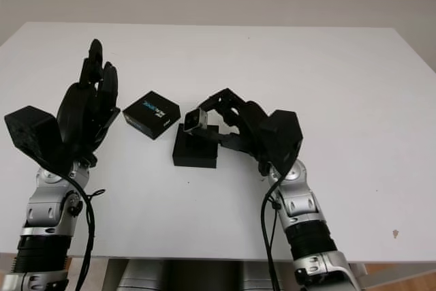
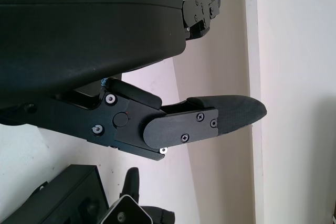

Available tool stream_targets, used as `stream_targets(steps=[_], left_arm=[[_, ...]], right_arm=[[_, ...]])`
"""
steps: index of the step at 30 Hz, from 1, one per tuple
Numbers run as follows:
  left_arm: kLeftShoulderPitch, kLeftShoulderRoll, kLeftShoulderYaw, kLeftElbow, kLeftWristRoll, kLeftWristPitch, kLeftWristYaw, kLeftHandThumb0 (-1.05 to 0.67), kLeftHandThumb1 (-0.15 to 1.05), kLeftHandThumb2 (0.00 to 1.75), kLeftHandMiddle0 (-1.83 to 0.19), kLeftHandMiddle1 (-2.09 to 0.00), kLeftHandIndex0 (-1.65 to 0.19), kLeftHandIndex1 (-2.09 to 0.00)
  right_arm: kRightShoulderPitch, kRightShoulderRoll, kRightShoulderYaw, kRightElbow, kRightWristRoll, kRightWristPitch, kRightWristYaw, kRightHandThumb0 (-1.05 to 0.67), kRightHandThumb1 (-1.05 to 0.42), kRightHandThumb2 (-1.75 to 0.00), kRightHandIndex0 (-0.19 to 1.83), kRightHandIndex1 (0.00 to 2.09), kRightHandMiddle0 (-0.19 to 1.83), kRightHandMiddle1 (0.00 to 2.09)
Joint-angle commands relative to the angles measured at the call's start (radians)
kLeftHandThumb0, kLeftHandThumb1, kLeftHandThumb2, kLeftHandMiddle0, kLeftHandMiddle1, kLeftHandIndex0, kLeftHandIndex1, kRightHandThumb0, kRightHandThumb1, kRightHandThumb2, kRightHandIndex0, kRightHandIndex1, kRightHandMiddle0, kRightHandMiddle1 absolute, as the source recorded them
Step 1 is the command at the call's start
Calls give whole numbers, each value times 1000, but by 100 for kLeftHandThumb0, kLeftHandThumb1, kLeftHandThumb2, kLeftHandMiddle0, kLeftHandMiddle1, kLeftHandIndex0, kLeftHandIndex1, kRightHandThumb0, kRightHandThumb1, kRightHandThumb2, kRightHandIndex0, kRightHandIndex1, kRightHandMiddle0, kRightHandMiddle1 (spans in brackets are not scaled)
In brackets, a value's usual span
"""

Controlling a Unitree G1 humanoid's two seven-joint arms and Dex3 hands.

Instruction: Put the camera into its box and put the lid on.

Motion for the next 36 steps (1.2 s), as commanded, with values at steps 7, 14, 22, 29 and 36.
stream_targets(steps=[7,14,22,29,36], left_arm=[[2,4,4,-7,-2,-11,-2,-76,105,55,19,0,19,0],[4,2,4,-8,-4,-9,-2,-76,105,55,19,0,19,0],[3,3,2,-9,0,-11,-3,-76,105,56,19,0,19,0],[4,2,4,-4,1,-17,1,-76,105,55,19,0,19,0],[4,1,3,-8,-1,-11,2,-76,105,54,19,0,19,0]], right_arm=[[-37,26,5,45,-13,-9,-9,-42,-93,-5,19,5,33,166],[-35,33,6,61,-34,-13,-24,-42,-93,-5,19,5,34,165],[-36,33,-1,72,-33,-12,-27,-41,-92,-5,19,5,33,166],[-34,22,-4,74,-40,-15,-24,-42,-93,-5,19,5,32,168],[-28,15,-7,70,-37,-18,-15,-40,-93,-5,19,5,31,168]])
